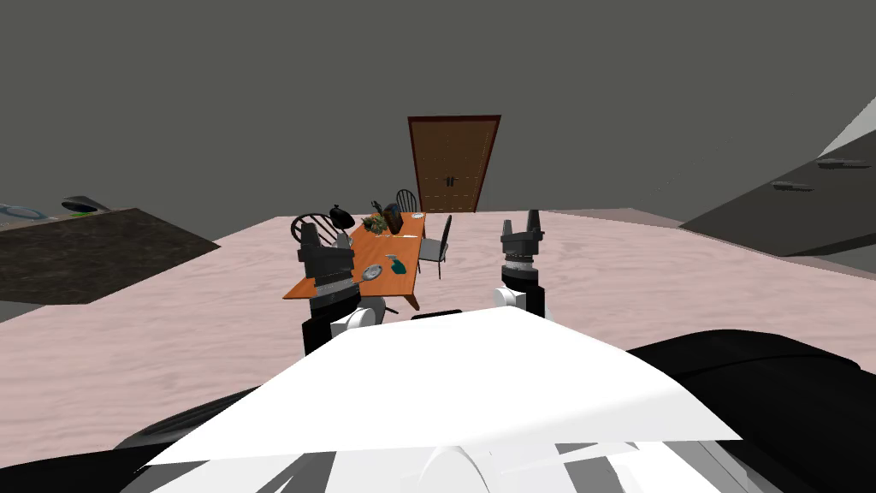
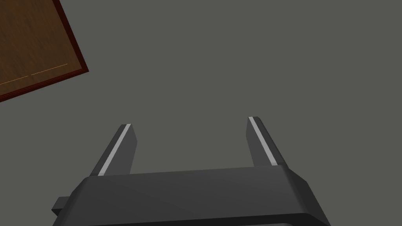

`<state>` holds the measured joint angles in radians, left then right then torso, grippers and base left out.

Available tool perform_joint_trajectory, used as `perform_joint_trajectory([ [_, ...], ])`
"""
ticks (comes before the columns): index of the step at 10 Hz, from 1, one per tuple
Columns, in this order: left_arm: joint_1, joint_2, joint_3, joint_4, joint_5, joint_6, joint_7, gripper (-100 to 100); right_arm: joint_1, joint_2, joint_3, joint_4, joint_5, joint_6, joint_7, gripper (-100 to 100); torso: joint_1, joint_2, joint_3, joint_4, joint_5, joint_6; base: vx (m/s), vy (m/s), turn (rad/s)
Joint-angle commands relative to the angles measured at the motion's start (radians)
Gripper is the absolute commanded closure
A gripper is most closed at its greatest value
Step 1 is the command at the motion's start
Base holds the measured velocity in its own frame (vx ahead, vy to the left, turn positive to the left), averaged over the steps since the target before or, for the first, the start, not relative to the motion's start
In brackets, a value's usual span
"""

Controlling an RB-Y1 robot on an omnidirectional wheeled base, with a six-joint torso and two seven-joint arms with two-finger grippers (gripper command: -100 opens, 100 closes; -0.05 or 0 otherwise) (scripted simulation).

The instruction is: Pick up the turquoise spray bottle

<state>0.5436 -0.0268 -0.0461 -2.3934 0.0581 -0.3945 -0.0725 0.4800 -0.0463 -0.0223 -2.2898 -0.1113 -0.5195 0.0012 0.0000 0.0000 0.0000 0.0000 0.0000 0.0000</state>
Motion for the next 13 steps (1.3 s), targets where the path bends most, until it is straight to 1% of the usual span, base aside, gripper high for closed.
perform_joint_trajectory([
  [1, -0.003, 0.037, 0.005, 0.013, 0.007, -0.007, 0.006, -100, 0.0, 0.0, 0.0, 0.0, 0.0, 0.0, 0.0, 0, 0.0, 0.0, 0.0, 0.0, 0.0, 0.0, 0.002, -0.014, 0.017],
  [4, -0.017, 0.111, 0.023, 0.063, 0.036, -0.036, 0.03, -100, 0.0, 0.0, 0.0, 0.0, 0.0, 0.0, 0.0, 0, -0.004, 0.0, 0.0, 0.0, -0.001, 0.0, 0.006, -0.065, 0.023],
  [7, -0.04, 0.169, 0.049, 0.145, 0.082, -0.081, 0.07, -100, 0.0, 0.0, 0.0, 0.0, 0.0, 0.0, 0.0, 0, -0.008, -0.001, -0.001, 0.0, -0.002, 0.0, 0.017, -0.124, 0.029],
  [10, -0.074, 0.213, 0.079, 0.241, 0.141, -0.138, 0.122, -100, 0.0, 0.0, 0.0, 0.0, 0.0, 0.0, 0.0, 0, -0.013, -0.004, -0.002, -0.001, -0.003, 0.0, 0.053, -0.188, 0.028],
  [11, -0.074, 0.213, 0.079, 0.25, 0.141, -0.138, 0.122, -100, 0.0, 0.0, 0.0, 0.0, 0.0, 0.0, 0.0, 0, -0.012, -0.004, -0.003, -0.001, -0.003, 0.0, 0.046, -0.132, 0.009],
  [13, -0.1, 0.237, 0.101, 0.314, 0.186, -0.179, 0.164, -100, 0.0, 0.0, 0.0, 0.0, 0.0, 0.0, 0.0, 0, -0.01, -0.003, -0.002, -0.001, -0.002, 0.0, 0.037, -0.155, 0.018],
])
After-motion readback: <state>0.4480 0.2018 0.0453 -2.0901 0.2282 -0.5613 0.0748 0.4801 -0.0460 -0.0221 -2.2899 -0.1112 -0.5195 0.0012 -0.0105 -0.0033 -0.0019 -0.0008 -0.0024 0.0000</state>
